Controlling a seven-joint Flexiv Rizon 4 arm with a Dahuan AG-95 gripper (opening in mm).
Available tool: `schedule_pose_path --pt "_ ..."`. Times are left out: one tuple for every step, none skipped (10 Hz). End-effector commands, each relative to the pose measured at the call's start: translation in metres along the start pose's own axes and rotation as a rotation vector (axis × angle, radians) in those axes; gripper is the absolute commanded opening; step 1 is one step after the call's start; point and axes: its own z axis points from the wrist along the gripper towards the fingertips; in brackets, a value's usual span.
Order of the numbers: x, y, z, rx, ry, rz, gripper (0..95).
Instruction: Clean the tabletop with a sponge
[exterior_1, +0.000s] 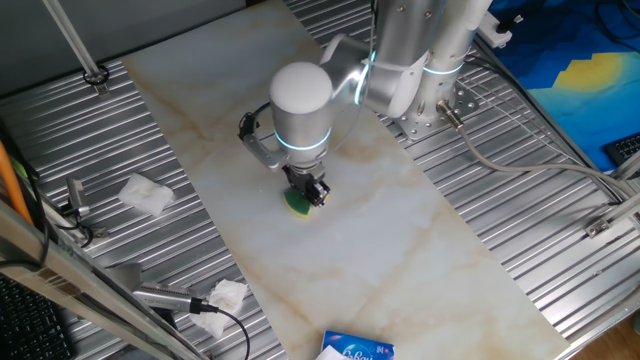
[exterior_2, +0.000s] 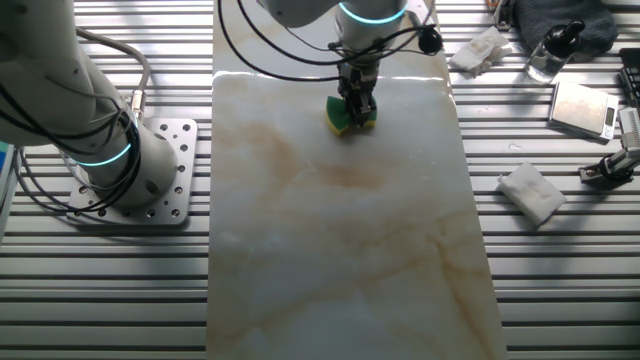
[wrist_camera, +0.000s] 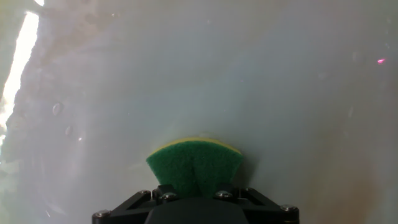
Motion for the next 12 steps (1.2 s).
schedule_pose_path --pt "-0.004 -0.006 -0.001 0.013 0.001 -0.002 38.0" --pt "-0.004 -0.007 -0.002 0.007 0.001 -0.002 38.0" --pt "-0.007 -0.009 -0.003 0.011 -0.001 -0.006 38.0" --pt "-0.009 -0.011 -0.003 0.014 -0.002 -0.009 38.0" --pt "-0.012 -0.013 -0.001 0.015 -0.006 -0.011 38.0" --pt "-0.014 -0.015 0.0 0.016 -0.006 -0.011 38.0" --pt "-0.016 -0.017 -0.001 0.005 0.004 -0.01 38.0" --pt "-0.017 -0.019 -0.003 0.008 -0.003 -0.016 38.0" --pt "-0.017 -0.02 -0.003 0.011 -0.004 -0.02 38.0" --pt "-0.017 -0.02 -0.002 0.009 -0.005 -0.03 38.0" --pt "-0.017 -0.021 -0.002 0.008 -0.006 -0.035 38.0" --pt "-0.017 -0.021 -0.002 0.006 -0.005 -0.039 57.0"
